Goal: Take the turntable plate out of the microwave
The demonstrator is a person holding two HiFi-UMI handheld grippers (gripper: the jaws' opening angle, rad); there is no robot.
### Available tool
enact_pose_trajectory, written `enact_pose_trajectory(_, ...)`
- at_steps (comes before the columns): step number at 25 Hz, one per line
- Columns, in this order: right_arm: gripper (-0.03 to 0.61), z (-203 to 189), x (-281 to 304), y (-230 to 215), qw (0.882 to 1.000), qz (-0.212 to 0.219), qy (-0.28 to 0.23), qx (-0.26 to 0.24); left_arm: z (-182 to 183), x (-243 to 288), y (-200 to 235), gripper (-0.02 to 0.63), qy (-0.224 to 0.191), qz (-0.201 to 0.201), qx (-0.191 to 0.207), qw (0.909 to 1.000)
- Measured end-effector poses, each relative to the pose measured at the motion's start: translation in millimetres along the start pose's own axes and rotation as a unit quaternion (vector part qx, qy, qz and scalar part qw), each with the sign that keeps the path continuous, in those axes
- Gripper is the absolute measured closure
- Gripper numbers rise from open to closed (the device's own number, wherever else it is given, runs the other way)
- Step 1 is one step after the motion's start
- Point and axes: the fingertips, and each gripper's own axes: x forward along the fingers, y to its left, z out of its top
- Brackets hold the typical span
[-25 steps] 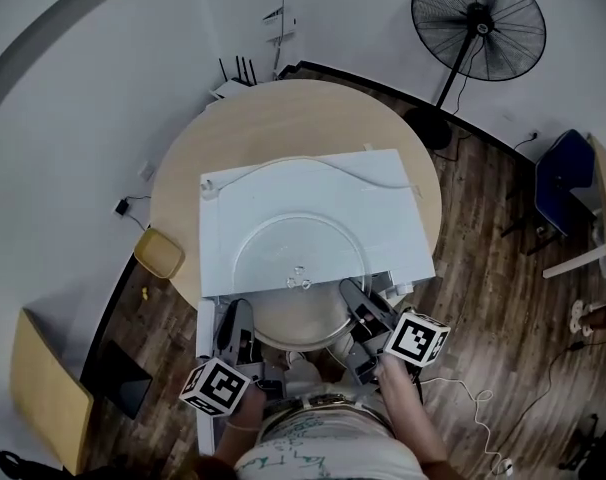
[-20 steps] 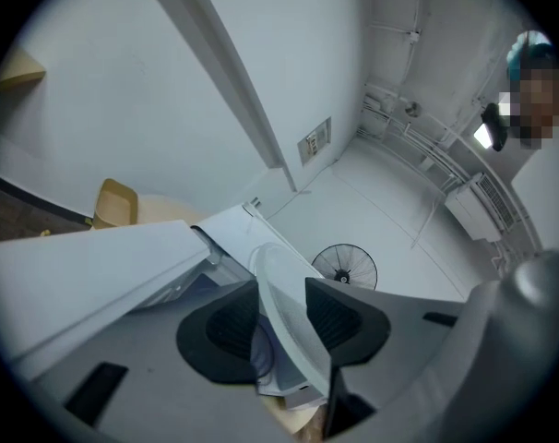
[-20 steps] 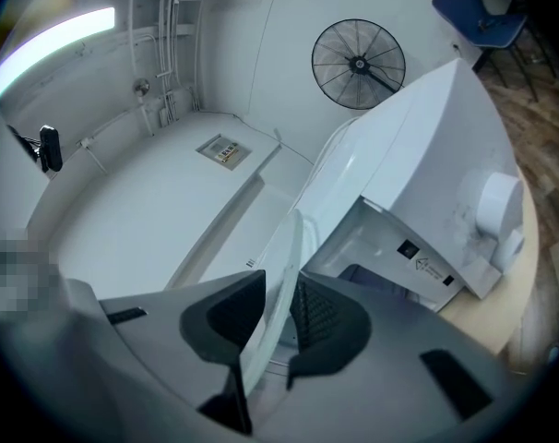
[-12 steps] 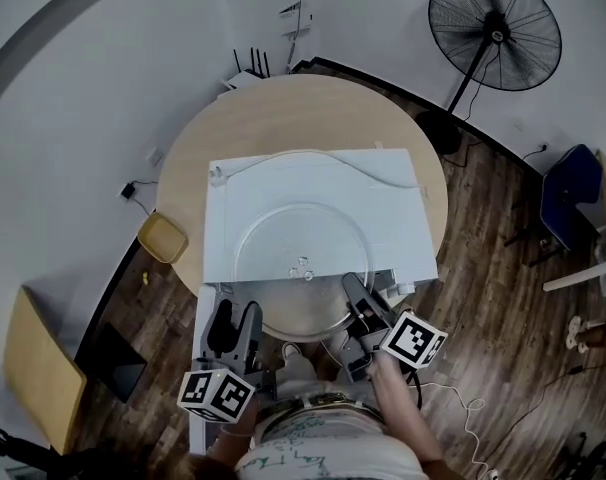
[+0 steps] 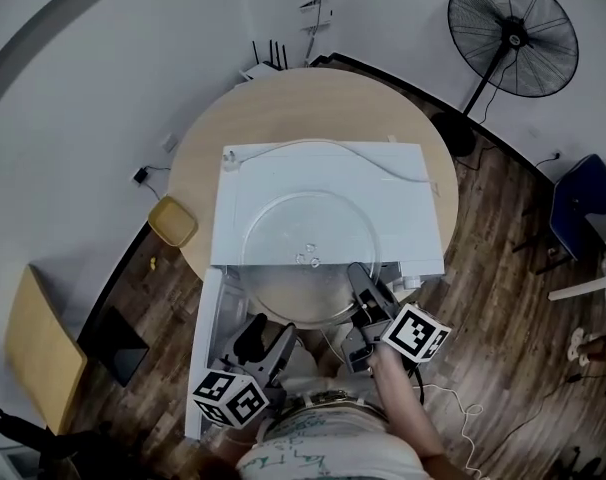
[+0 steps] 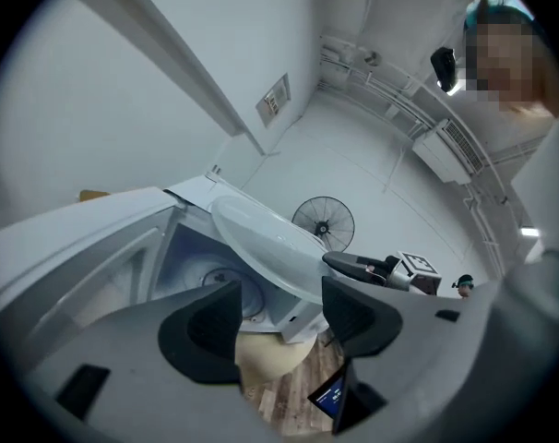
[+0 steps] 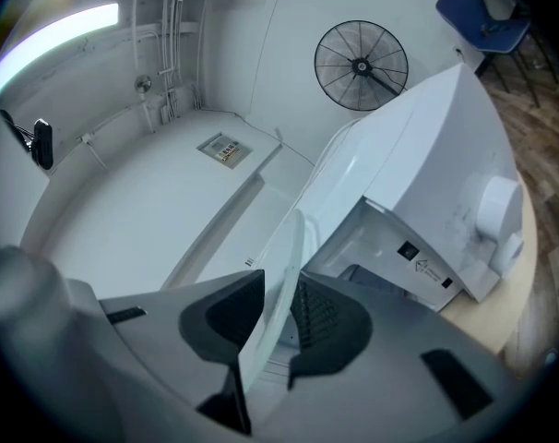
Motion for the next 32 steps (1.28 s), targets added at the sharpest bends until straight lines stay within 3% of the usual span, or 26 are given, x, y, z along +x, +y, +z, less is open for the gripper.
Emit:
enact_pose_trajectory(5,0.492,-2,-1,-2,1.0,-0.013,0.002,-0.021,-2,14,-12,0.359,0.006,-0.044,-0.019,0.9988)
enact_pose_trajectory(6,0.489,-2,-2,-3,0.999,-0.016,0.003,-0.03,-2,15,-15,0.403,0.006,-0.055,-0.029,0.998)
enact_pose_trajectory(10,0.486,-4,-1,-1,0.997,-0.015,0.019,-0.07,1,18,-16,0.457,0.006,-0.092,-0.102,0.9905)
enact_pose_trajectory(16,0.333,-24,0,12,0.982,0.025,0.086,-0.167,4,22,-15,0.495,0.003,-0.108,-0.15,0.9827)
enact_pose_trajectory(20,0.327,-34,-18,13,0.971,0.041,0.122,-0.2,6,23,-14,0.497,0.01,-0.114,-0.155,0.9813)
enact_pose_trajectory(24,0.384,-38,-31,16,0.973,0.041,0.13,-0.185,8,24,-13,0.499,0.015,-0.117,-0.154,0.9811)
enact_pose_trajectory(28,0.376,-38,-28,15,0.969,0.025,0.14,-0.203,11,27,-13,0.494,0.018,-0.118,-0.141,0.9827)
enact_pose_trajectory(32,0.374,-30,-22,19,0.971,0.018,0.141,-0.19,21,31,-12,0.489,0.022,-0.122,-0.131,0.9835)
